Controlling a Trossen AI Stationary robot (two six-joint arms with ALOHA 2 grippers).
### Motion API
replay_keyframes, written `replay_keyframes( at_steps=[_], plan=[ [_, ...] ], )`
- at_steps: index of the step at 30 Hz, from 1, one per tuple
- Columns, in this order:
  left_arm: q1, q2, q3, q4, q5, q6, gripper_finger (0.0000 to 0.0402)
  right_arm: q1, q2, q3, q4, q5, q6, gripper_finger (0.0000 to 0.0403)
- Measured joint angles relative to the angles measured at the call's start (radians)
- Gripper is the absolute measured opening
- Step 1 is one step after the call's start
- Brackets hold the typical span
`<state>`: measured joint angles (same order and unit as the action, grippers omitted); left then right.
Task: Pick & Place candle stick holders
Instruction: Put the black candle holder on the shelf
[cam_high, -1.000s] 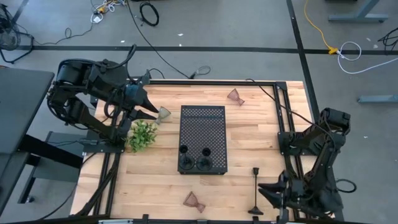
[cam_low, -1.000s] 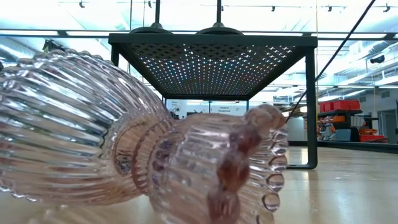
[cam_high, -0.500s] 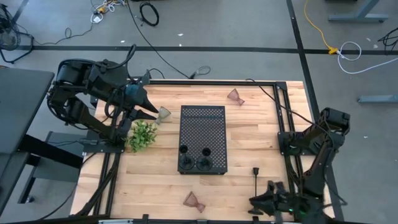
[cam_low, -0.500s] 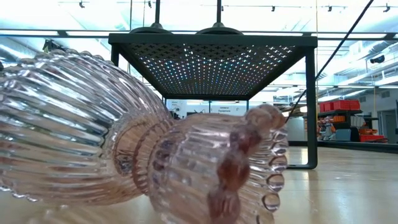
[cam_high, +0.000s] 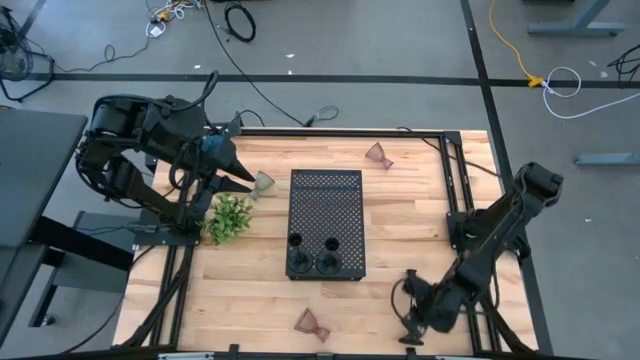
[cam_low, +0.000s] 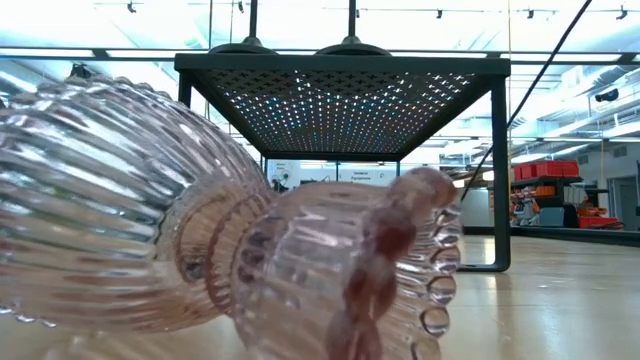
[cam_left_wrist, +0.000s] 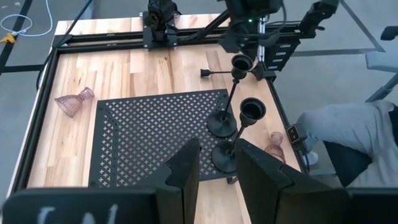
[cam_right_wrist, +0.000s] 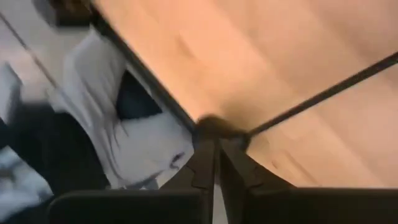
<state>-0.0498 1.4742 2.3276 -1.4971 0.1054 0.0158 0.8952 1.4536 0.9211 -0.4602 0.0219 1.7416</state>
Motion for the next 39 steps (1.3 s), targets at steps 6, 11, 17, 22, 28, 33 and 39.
replay_keyframes(
  at_steps=[6, 11, 17, 22, 28, 33, 39],
  plan=[
    [0.0, 0.0, 0.0, 0.001, 0.0, 0.0, 0.0107, -0.036, -0.061, 0.002, -0.183, 0.036, 0.069, 0.0021],
    [0.0, 0.0, 0.0, -0.004, 0.0, -0.002, 0.0107, -0.034, -0.055, 0.0, -0.318, -0.057, 0.196, 0.003],
    [0.0, 0.0, 0.0, -0.007, 0.0, -0.003, 0.0107, -0.046, -0.052, 0.0, -0.341, 0.021, 0.216, 0.0066],
    [0.0, 0.0, 0.0, -0.017, 0.0, -0.004, 0.0107, -0.05, -0.047, -0.013, -0.347, -0.005, 0.28, 0.011],
    [0.0, 0.0, 0.0, -0.054, 0.0, -0.002, 0.0107, -0.05, -0.042, -0.087, -0.233, 0.005, 0.378, 0.0173],
    [0.0, 0.0, 0.0, -0.066, -0.001, 0.004, 0.0107, -0.052, -0.041, -0.155, -0.146, 0.031, 0.446, 0.0192],
    [0.0, 0.0, 0.0, -0.072, -0.006, 0.007, 0.0107, -0.085, -0.041, -0.227, -0.023, 0.037, 0.478, 0.0175]
  ],
)
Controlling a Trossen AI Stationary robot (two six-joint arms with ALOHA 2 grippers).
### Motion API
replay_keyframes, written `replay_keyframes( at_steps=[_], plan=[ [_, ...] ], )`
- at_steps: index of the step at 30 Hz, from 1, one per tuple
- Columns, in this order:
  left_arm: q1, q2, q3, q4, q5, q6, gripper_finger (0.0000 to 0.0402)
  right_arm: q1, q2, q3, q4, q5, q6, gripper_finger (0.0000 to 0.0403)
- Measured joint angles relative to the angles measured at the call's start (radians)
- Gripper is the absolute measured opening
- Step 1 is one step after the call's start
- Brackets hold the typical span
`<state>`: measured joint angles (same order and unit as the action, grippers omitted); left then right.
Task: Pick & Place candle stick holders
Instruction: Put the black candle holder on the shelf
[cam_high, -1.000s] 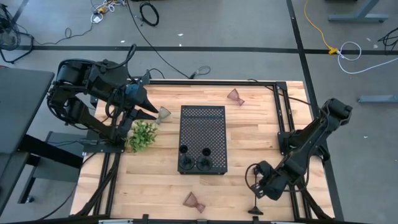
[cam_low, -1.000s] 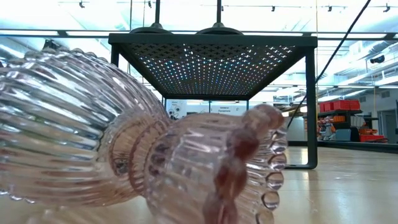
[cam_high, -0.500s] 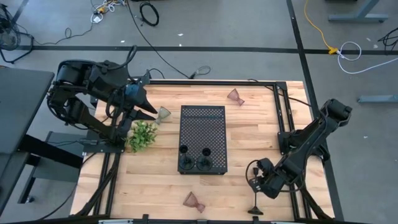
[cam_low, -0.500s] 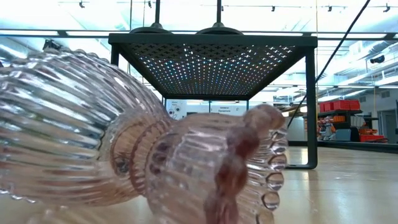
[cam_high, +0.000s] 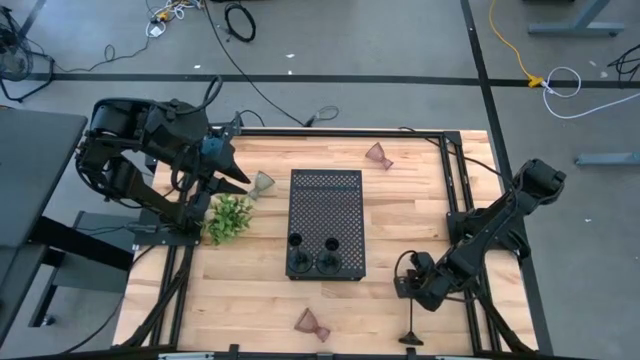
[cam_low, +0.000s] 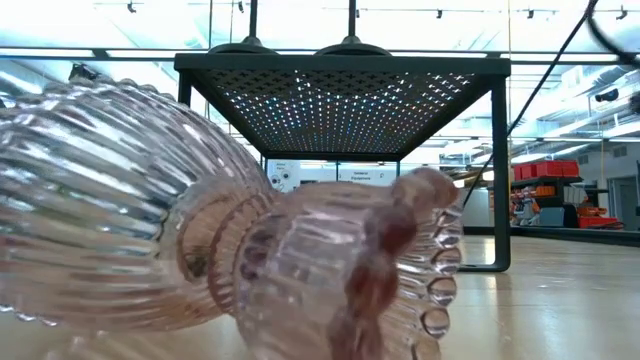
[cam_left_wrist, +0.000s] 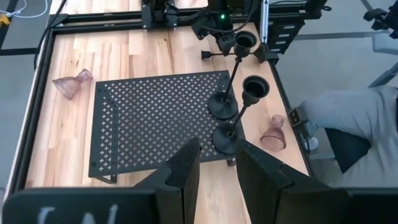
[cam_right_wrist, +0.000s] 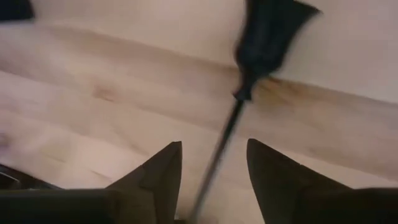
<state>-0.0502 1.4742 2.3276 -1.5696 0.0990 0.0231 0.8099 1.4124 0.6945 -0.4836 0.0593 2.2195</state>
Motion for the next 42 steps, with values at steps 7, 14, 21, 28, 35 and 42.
replay_keyframes(
  at_steps=[7, 14, 21, 28, 35, 42],
  plan=[
    [0.0, 0.0, 0.0, 0.0, -0.008, 0.013, 0.0107, -0.033, 0.0, -0.011, 0.01, -0.009, -0.033, 0.0135],
    [0.0, 0.0, 0.0, 0.0, -0.009, 0.016, 0.0107, -0.032, 0.059, -0.011, 0.031, -0.085, -0.032, 0.0112],
    [0.0, 0.0, 0.0, 0.0, -0.009, 0.023, 0.0107, -0.032, 0.124, -0.009, 0.087, -0.097, -0.082, 0.0111],
    [0.0, 0.0, 0.0, 0.0, -0.009, 0.018, 0.0107, -0.03, 0.125, -0.009, 0.084, -0.085, -0.152, 0.0056],
    [0.0, 0.0, 0.0, 0.0, -0.009, 0.016, 0.0107, -0.03, 0.121, -0.008, 0.056, -0.062, -0.218, 0.0012],
    [0.0, 0.0, 0.0, 0.0, -0.009, 0.015, 0.0107, -0.033, 0.018, -0.013, -0.01, 0.165, -0.296, 0.0004]
  ],
)
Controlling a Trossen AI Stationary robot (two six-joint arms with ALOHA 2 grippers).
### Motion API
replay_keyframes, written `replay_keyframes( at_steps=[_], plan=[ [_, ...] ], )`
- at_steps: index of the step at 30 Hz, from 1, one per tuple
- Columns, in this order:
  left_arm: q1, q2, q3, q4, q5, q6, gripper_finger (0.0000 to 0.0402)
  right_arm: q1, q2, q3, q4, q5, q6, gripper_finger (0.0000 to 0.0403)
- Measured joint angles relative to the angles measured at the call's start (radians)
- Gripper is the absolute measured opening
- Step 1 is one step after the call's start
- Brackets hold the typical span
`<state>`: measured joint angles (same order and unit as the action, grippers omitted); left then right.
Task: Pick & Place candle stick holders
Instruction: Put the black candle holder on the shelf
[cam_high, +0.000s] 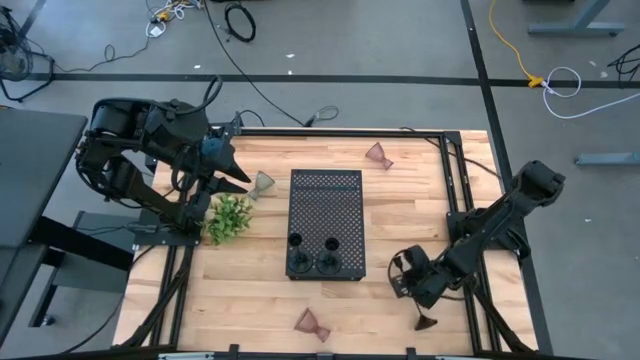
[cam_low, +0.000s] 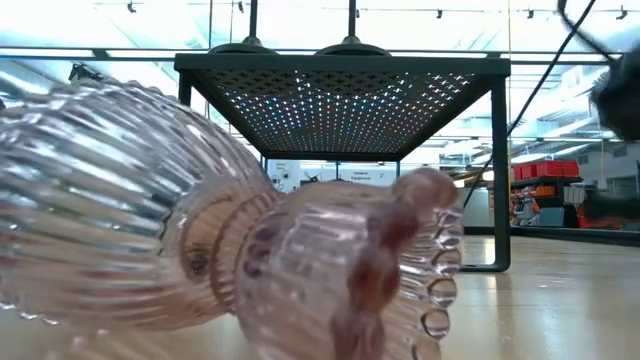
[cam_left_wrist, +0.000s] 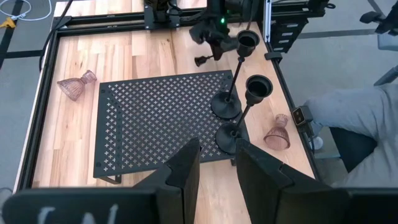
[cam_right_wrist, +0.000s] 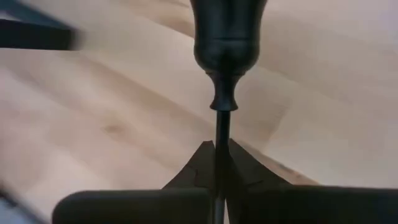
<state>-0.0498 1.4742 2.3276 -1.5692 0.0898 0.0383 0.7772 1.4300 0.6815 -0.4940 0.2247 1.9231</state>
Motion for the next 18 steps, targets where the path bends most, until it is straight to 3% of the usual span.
replay_keyframes(
  at_steps=[8, 13, 18],
  plan=[
    [0.0, 0.0, 0.0, 0.0, 0.0, -0.001, 0.0107, 0.003, -0.24, 0.022, -0.185, 0.257, -0.138, 0.0004],
    [0.0, 0.0, 0.0, 0.001, -0.01, -0.001, 0.0107, 0.003, -0.338, 0.057, -0.182, 0.487, -0.365, 0.0003],
    [0.0, 0.0, 0.0, 0.001, -0.024, -0.005, 0.0107, 0.003, -0.377, 0.122, -0.171, 0.652, -0.621, 0.0002]
  ],
)
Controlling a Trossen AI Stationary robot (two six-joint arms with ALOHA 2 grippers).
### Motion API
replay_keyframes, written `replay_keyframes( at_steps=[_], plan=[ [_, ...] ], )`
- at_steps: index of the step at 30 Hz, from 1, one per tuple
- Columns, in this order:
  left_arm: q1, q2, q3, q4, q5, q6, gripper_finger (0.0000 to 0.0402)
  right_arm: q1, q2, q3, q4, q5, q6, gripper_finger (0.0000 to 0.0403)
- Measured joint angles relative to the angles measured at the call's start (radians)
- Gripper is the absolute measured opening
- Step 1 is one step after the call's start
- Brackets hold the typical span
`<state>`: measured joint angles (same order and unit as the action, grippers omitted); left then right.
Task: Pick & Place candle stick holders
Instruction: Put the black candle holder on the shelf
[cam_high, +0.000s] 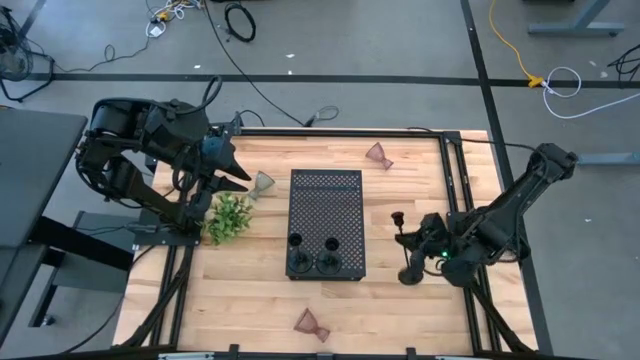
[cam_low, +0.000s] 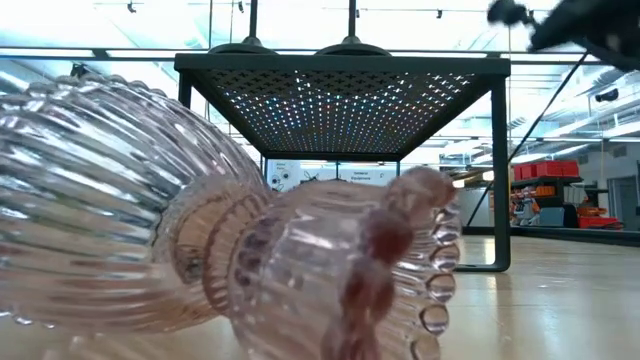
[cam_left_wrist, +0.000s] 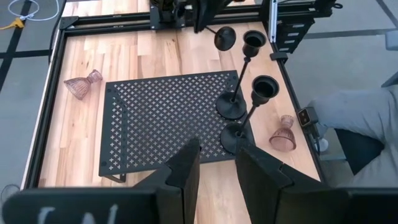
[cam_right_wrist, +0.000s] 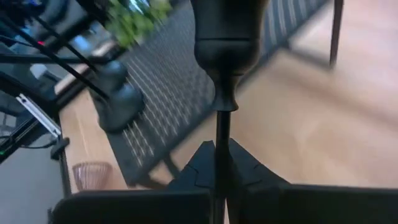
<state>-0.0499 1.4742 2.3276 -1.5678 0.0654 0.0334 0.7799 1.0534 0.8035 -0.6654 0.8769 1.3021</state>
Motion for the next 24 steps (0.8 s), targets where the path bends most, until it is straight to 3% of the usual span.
replay_keyframes(
  at_steps=[5, 14, 24],
  plan=[
    [0.0, 0.0, 0.0, 0.012, -0.002, -0.003, 0.0107, 0.006, -0.002, 0.045, 0.13, 0.119, -0.334, 0.0002],
    [0.0, 0.0, 0.0, 0.047, -0.019, -0.003, 0.0107, 0.054, 0.019, 0.049, 0.636, 0.27, -1.026, 0.0002],
    [0.0, 0.0, 0.0, 0.051, -0.039, 0.001, 0.0107, 0.056, 0.243, 0.037, 1.112, 0.246, -1.429, 0.0002]
  ],
)
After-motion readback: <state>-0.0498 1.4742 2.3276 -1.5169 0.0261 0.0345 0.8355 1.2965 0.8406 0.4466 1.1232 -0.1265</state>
